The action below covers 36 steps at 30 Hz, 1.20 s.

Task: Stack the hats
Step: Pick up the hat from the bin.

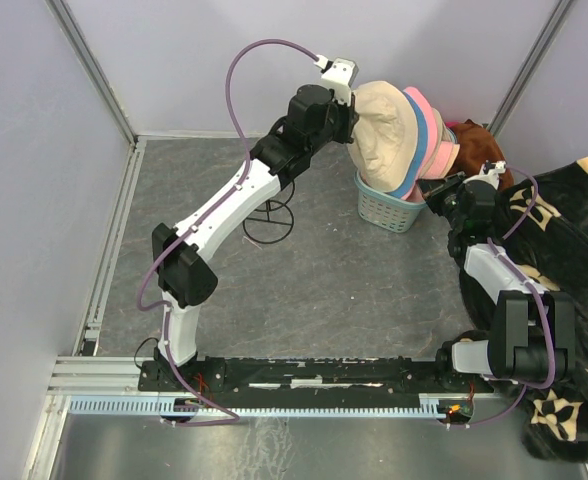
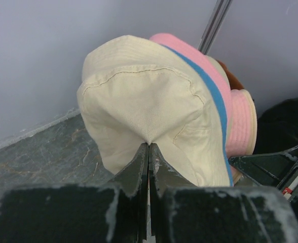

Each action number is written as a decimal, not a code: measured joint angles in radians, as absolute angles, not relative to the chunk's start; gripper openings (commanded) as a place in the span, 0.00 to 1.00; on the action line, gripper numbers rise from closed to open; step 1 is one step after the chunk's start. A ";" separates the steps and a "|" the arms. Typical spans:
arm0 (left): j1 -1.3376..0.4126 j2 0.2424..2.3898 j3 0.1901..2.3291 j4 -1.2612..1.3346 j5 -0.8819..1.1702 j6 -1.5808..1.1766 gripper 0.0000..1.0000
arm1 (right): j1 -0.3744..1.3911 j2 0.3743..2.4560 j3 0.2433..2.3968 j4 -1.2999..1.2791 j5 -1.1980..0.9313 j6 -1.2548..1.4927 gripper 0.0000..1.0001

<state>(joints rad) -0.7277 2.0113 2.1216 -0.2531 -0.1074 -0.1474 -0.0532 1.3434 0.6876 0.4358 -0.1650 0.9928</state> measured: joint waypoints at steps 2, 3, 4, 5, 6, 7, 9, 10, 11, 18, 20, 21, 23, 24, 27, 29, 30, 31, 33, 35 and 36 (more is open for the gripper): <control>-0.729 2.011 2.136 -0.257 -0.101 -0.149 0.03 | -0.053 1.342 0.688 0.430 -0.165 0.990 0.01; -0.729 2.011 2.142 -0.258 -0.098 -0.149 0.03 | -0.053 1.341 0.689 0.429 -0.165 0.990 0.01; -0.729 2.011 2.149 -0.262 -0.096 -0.149 0.03 | -0.053 1.341 0.690 0.426 -0.165 0.990 0.01; -0.729 2.011 2.152 -0.262 -0.094 -0.149 0.03 | -0.053 1.341 0.691 0.425 -0.165 0.990 0.01; -0.729 2.011 2.156 -0.264 -0.094 -0.150 0.03 | -0.053 1.341 0.691 0.424 -0.165 0.990 0.01; -0.729 2.011 2.160 -0.268 -0.093 -0.150 0.03 | -0.053 1.341 0.691 0.424 -0.165 0.990 0.01; -0.729 2.011 2.165 -0.277 -0.091 -0.151 0.03 | -0.053 1.342 0.692 0.421 -0.165 0.990 0.01; -0.729 2.011 2.167 -0.279 -0.091 -0.152 0.03 | -0.053 1.342 0.692 0.421 -0.165 0.990 0.01; -0.729 2.011 2.169 -0.283 -0.091 -0.152 0.03 | -0.053 1.342 0.693 0.420 -0.165 0.990 0.01; -0.729 2.011 2.184 -0.290 -0.094 -0.152 0.03 | -0.053 1.343 0.698 0.410 -0.165 0.990 0.01; -0.729 2.010 2.185 -0.290 -0.095 -0.152 0.03 | -0.054 1.343 0.699 0.408 -0.165 0.989 0.01; -0.729 2.009 2.185 -0.290 -0.095 -0.152 0.03 | -0.053 1.343 0.699 0.408 -0.165 0.989 0.01; -0.729 2.005 2.185 -0.290 -0.096 -0.152 0.03 | -0.054 1.344 0.699 0.408 -0.165 0.989 0.01; -0.729 2.001 2.185 -0.290 -0.096 -0.152 0.03 | -0.054 1.344 0.699 0.408 -0.165 0.989 0.01; -0.729 1.984 2.185 -0.286 -0.099 -0.152 0.03 | -0.054 1.344 0.699 0.408 -0.165 0.989 0.01; -0.729 1.971 2.187 -0.281 -0.100 -0.152 0.03 | -0.054 1.344 0.699 0.408 -0.165 0.989 0.01; -0.729 1.966 2.188 -0.280 -0.101 -0.152 0.03 | -0.054 1.345 0.699 0.409 -0.165 0.989 0.01; -0.729 1.961 2.192 -0.280 -0.101 -0.152 0.03 | -0.054 1.345 0.699 0.410 -0.165 0.989 0.01; -0.729 1.957 2.203 -0.273 -0.102 -0.152 0.03 | -0.054 1.346 0.699 0.410 -0.166 0.989 0.01; -0.729 1.952 2.207 -0.266 -0.102 -0.152 0.03 | -0.054 1.346 0.700 0.409 -0.166 0.989 0.01; -0.729 1.949 2.208 -0.264 -0.103 -0.152 0.03 | -0.054 1.346 0.701 0.409 -0.167 0.989 0.01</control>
